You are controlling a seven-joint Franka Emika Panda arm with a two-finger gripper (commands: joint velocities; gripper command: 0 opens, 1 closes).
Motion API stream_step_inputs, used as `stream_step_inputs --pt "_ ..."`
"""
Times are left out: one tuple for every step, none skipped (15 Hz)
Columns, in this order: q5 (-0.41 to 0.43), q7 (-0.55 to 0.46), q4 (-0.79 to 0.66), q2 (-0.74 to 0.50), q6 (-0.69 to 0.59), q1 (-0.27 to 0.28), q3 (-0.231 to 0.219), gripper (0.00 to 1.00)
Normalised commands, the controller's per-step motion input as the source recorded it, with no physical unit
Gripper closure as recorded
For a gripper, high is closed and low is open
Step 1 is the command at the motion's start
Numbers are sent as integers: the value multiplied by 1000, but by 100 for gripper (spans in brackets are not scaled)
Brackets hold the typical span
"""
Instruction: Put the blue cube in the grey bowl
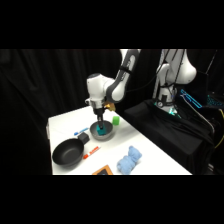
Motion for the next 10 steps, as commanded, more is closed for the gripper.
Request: stream_step_inputs --pt "49 -69 19 -70 28 36 -23 0" --pt "52 -95 10 -122 -43 27 -16 0" --pt "46 -109 -3 -175 -102 27 -15 0" --pt "89 -156 -21 -253 -184 3 17 0" --pt "55 -121 -30 -295 -224 24 -5 0" --pt "61 -138 -36 -354 -279 23 4 0" --pt "79 -155 -31 -387 -326 15 17 0" --pt "51 -125 -17 -405 -380 28 -2 0" --pt "14 -106 10 -412 -447 39 -17 0" --pt "35 -121 39 -390 -480 29 -5 0"
